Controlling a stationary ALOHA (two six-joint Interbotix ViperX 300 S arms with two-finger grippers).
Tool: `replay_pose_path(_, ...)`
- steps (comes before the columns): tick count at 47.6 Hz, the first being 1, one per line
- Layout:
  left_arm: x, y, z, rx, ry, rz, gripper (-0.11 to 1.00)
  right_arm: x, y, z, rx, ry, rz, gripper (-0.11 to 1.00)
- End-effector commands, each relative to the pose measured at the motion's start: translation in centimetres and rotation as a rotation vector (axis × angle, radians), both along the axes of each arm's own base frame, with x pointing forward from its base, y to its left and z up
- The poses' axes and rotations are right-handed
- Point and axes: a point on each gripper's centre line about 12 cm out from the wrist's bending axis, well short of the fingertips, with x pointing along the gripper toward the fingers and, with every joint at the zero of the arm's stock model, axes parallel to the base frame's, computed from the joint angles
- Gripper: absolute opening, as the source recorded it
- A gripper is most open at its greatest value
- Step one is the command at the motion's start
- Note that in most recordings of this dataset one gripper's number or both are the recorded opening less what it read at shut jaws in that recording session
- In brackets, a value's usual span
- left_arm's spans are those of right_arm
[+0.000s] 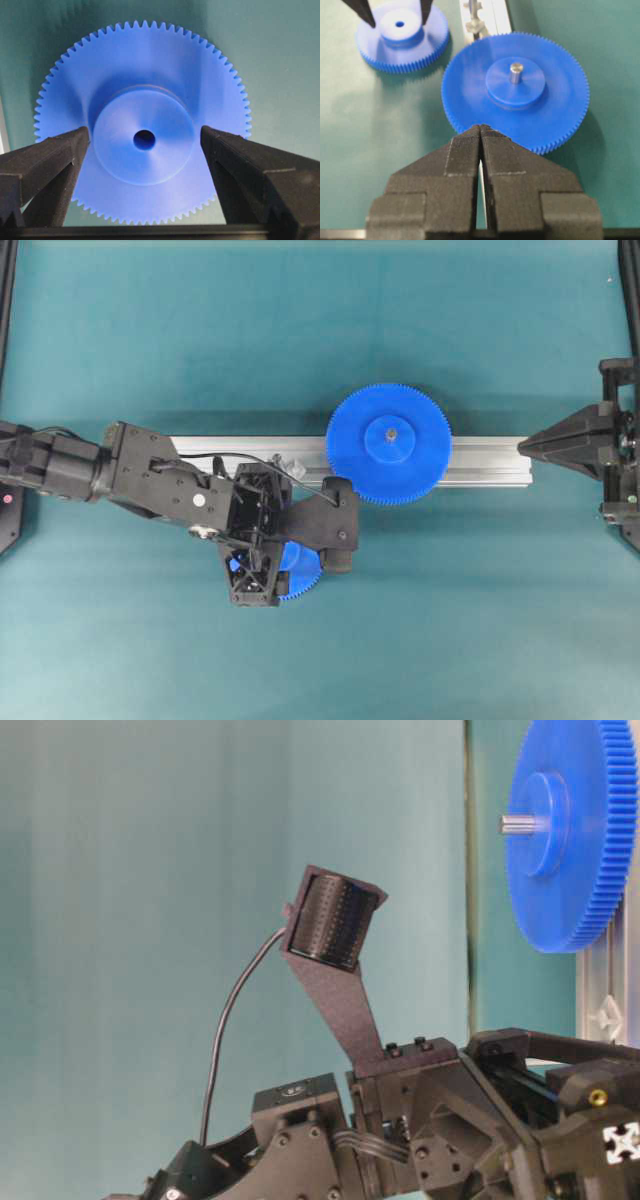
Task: Insert the small gear onto the shaft.
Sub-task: 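Close the left gripper on the hub of the blue gear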
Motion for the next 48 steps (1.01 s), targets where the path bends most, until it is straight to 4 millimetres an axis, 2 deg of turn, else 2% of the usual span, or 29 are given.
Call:
replay_pose_path(1, 0.2, -0.2, 0.7, -0.001, -0.023, -0.007, 0.94, 0.2, -0.1, 0.4, 0.006, -0.014, -0.006, 0.05)
replay_pose_path(25, 0.0, -0.2, -0.5, 0.001, 0.003, -0.004, 0.94, 0.2, 0.0, 0.4, 0.007, -0.016, -0.005, 0.05)
replay_pose_path(48, 0.3, -0.2, -0.3, -0.003, -0.021, -0.003, 0.94, 0.2, -0.1, 0.5, 0.007, -0.018, -0.007, 0.05)
